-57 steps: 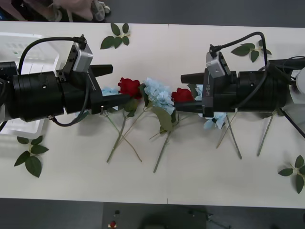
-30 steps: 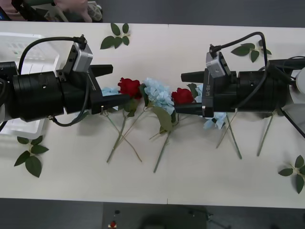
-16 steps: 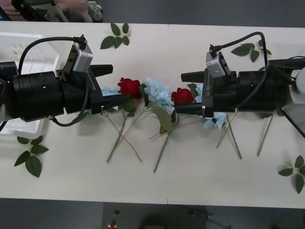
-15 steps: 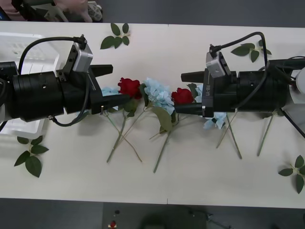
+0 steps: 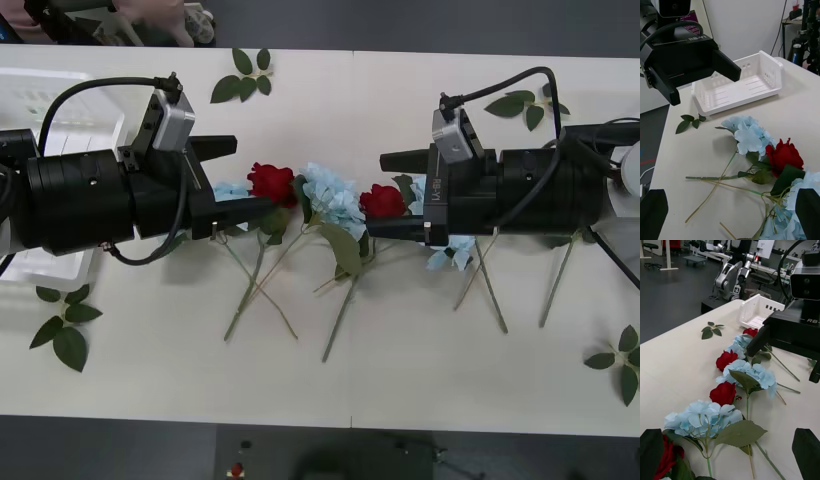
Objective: Put the red flowers into the right box and the blue flowers into the left box
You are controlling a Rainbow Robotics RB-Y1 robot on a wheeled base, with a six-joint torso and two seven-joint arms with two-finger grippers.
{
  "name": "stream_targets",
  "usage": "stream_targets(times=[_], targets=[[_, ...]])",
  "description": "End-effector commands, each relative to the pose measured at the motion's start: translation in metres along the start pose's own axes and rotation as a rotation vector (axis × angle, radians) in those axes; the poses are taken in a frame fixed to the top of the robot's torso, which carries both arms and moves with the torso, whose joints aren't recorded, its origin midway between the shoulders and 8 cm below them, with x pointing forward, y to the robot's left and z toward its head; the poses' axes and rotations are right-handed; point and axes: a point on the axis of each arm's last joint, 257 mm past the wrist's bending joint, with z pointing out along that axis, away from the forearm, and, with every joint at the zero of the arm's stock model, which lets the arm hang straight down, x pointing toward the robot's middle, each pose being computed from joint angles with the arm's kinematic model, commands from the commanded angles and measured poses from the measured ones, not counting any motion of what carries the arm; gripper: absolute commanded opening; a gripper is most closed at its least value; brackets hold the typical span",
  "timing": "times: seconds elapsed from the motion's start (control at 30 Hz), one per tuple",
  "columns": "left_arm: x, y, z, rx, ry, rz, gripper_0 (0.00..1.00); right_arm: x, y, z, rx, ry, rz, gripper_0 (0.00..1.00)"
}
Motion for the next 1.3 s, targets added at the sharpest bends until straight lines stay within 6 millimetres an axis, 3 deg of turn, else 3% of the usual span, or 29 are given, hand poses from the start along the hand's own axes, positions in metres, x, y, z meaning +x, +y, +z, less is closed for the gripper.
stream_targets(times=[0.03,0.43,0.47,0.53,0.57,0.73,0.77,0.93,1.0,1.07,1.23,1.3], targets=[[-0.021,-0.001,0.001,0.002,-0.031,0.105,1.0,-0.007,-0.006,-0.011,0.018,0.015,-0.052,1.0],[-0.021,-0.001,0.001,0.002,-0.031,0.105,1.0,-0.007,-0.006,-0.011,0.018,0.015,-0.052,1.0],[-0.021,-0.001,0.001,0.002,-0.031,0.105,1.0,0.037,0.011,-0.002,-0.001,0.034,0.062,1.0],[-0.021,-0.001,0.001,0.002,-0.031,0.105,1.0,0.037,0.011,-0.002,-0.001,0.034,0.062,1.0],[-0.021,-0.001,0.001,0.002,-0.031,0.105,1.0,0.047,0.013,0.0,0.0,0.018,0.119,1.0],[-0.021,-0.001,0.001,0.002,-0.031,0.105,1.0,0.032,0.001,-0.017,-0.019,0.047,0.216,1.0],[0.0,-0.007,0.007,0.005,-0.029,0.032,1.0,0.03,0.002,-0.022,-0.035,0.074,0.298,1.0],[-0.036,0.019,-0.011,-0.054,-0.129,-0.041,1.0,0.015,-0.004,-0.053,-0.01,0.235,0.816,1.0],[-0.038,0.029,-0.019,-0.071,-0.133,-0.085,1.0,0.014,-0.011,-0.065,0.053,0.304,0.979,1.0],[-0.026,0.04,-0.031,-0.072,-0.104,-0.195,1.0,0.015,-0.02,-0.078,0.162,0.398,1.084,1.0],[0.057,0.061,-0.056,-0.113,0.091,-0.476,1.0,0.024,-0.049,-0.117,0.528,0.536,1.275,1.0],[0.094,0.064,-0.062,-0.14,0.19,-0.489,1.0,0.036,-0.063,-0.137,0.671,0.568,1.269,1.0]])
